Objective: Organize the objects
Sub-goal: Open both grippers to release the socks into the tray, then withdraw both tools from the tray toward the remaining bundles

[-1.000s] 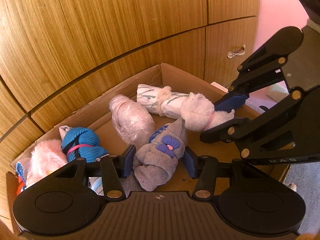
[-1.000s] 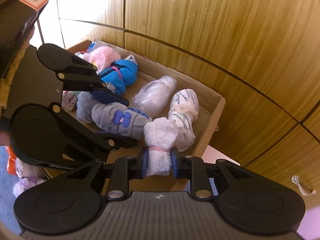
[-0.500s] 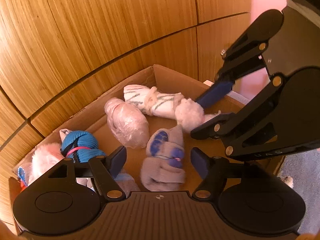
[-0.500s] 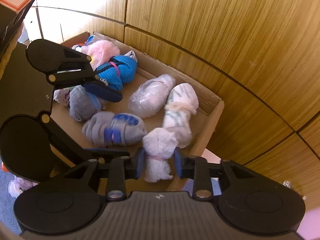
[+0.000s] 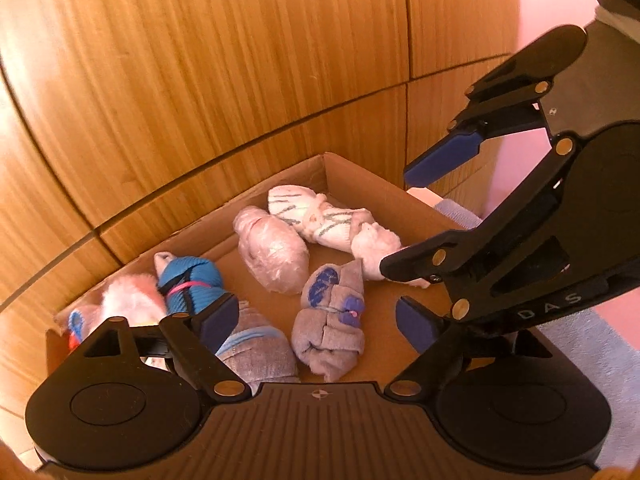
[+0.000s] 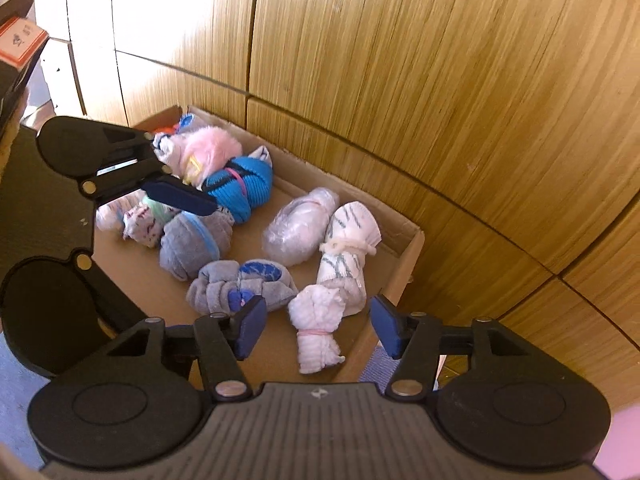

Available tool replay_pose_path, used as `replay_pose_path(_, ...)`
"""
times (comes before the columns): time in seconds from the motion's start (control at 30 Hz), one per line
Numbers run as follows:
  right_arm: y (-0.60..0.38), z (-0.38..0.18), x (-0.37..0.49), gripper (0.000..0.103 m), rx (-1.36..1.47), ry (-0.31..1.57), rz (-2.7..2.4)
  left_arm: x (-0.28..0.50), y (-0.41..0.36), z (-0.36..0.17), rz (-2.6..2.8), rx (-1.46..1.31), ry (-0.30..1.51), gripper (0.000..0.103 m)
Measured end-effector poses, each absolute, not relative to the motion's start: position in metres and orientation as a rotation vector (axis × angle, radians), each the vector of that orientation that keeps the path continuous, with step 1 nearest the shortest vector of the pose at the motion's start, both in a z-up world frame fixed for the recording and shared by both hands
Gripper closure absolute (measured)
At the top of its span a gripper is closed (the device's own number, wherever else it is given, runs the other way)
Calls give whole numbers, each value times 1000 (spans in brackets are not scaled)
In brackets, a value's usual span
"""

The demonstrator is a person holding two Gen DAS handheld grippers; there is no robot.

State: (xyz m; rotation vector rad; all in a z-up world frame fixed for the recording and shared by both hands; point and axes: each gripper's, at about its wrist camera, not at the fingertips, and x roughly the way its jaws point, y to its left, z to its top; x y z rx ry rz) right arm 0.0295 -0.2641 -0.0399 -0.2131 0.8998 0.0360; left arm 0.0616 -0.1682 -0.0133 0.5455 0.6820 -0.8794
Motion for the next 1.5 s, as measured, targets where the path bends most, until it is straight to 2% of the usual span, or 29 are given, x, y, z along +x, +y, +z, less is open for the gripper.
replay_pose_path(0.1, -261, -35, 25, 44, -191, 884, 25, 68, -178, -17, -849, 529, 689, 10)
replay_pose_path(0.37, -249, -29, 22, 37, -130, 858, -1, 76, -138, -5, -761, 435, 740, 9)
replay_pose_path(0.6, -237, -30, 18, 36, -80, 836, -61, 83, -113, -2, -686, 354, 795, 8)
replay_pose_path(0.97, -232, -22, 6, 28, -35, 787, -128, 72, -89, 7, -664, 325, 785, 8)
replay_pose_path(1.4, -216, -17, -28, 26, 2, 736, -136, 57, -57, 8, -617, 267, 796, 8)
replay_pose_path(1.5, -211, -18, -42, 22, 22, 705, -137, 50, -48, 8, -607, 252, 786, 6)
